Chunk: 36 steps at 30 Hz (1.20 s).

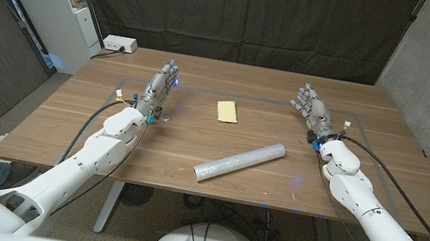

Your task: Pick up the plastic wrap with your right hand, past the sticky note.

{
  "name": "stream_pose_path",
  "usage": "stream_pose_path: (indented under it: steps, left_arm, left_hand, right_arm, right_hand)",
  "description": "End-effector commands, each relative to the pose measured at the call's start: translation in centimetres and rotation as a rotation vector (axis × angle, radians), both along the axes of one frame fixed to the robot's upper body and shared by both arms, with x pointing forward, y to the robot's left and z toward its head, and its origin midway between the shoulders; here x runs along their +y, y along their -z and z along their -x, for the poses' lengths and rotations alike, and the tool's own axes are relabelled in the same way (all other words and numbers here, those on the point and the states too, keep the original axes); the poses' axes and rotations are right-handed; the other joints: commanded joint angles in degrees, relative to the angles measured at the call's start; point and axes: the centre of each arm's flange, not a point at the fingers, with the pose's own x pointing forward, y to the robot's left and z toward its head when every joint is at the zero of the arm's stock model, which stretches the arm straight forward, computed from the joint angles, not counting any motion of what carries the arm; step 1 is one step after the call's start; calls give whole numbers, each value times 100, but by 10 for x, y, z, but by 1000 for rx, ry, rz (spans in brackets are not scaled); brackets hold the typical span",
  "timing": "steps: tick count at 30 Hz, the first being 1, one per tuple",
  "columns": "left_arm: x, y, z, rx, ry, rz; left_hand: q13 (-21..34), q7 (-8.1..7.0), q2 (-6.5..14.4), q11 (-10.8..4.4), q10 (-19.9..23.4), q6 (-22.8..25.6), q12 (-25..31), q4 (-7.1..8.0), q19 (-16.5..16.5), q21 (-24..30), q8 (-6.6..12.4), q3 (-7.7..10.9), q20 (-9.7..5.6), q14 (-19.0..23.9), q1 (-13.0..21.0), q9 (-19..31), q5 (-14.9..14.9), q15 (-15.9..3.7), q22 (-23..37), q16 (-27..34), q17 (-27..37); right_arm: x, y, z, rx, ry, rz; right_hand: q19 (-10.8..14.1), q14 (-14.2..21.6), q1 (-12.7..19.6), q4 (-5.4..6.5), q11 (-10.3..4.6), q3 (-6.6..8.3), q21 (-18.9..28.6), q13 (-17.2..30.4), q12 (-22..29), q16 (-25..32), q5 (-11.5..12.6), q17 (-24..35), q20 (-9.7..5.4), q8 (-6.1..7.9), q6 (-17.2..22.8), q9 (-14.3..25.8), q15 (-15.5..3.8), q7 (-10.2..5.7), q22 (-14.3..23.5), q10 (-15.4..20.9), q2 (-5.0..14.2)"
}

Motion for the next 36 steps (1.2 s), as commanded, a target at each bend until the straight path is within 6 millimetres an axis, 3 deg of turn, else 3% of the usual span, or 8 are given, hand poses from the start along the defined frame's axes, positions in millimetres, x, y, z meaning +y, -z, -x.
stream_pose_path:
  steps: [1, 20, 36]
  left_arm:
    - [1, 1, 0, 16, -6, -30]
    - [-4, -6, 3, 10, -4, -43]
    - [-2, -13, 13, 1, -13, -64]
  left_hand:
    - [9, 44, 8, -5, -61, -20, 29, 5, -134, 23, 31, 32, 25, -33, 60, 22, 31, -3, 29, 42, 20]
    - [-9, 49, 51, -3, -60, -17, 41, -6, -141, -17, 33, 39, 36, -42, 71, 22, 23, 4, 31, 45, 18]
    - [-23, 34, 87, -14, -65, -20, 48, -18, -168, -60, 32, 45, 57, -51, 84, 22, 11, 5, 33, 46, 16]
  right_arm:
    - [-1, 4, -1, 4, 5, -21]
    - [-3, -9, 16, -76, 1, 55]
    - [4, -6, 30, -132, -28, 75]
  right_hand:
    - [42, 56, 52, -5, 2, 43, 30, 6, 34, 32, 18, 2, -13, 24, 52, 5, -17, -3, 12, 49, 12]
    - [52, 94, 110, -56, -43, 48, 25, -9, 51, 42, 28, -44, -16, 41, 122, -1, -55, -41, 12, 106, 50]
    - [39, 112, 170, -99, -54, 69, 14, -18, 65, 42, 41, -88, -18, 56, 192, -4, -108, -117, 11, 163, 107]
